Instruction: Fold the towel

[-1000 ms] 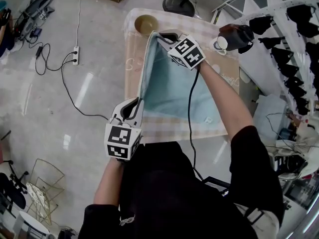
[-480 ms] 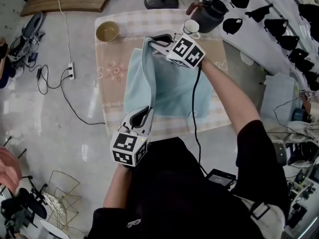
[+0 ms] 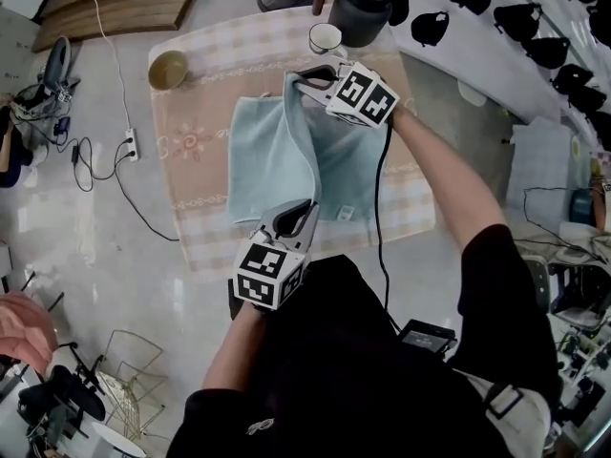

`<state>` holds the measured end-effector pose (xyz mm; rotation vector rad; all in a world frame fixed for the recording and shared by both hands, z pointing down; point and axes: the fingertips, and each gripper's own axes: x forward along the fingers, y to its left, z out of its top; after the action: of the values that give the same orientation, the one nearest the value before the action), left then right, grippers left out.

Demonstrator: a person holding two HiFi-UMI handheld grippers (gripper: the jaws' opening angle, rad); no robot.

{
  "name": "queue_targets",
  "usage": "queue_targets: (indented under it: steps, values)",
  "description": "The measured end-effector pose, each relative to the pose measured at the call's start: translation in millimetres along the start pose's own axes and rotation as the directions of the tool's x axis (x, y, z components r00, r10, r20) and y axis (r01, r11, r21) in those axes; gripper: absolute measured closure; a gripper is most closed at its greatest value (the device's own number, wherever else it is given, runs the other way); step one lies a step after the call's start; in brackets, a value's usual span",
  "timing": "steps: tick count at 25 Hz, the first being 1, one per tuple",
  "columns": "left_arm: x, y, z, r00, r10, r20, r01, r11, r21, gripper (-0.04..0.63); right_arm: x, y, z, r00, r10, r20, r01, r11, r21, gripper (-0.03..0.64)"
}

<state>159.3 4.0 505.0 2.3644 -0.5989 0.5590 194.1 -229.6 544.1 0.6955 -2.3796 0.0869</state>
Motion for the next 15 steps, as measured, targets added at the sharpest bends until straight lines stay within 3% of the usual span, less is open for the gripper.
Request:
queue_targets:
  steps: [9, 15]
  values:
    - [59.8, -54.4, -8.0, 0.993, -0.093, -0.08, 0.098, 0.993, 0.072, 0.569, -60.8, -16.6, -63.7, 0.996, -0.083, 0.012, 0.082, 0.993, 0.084, 0.578]
    - [103.7, -74.2, -37.2, 0.973, -0.134, -0.188, 0.154, 0.984, 0.093, 0.569, -93.0, -20.8, -110.3, 0.993, -0.116, 0.001, 0.114, 0.98, 0.163, 0.578]
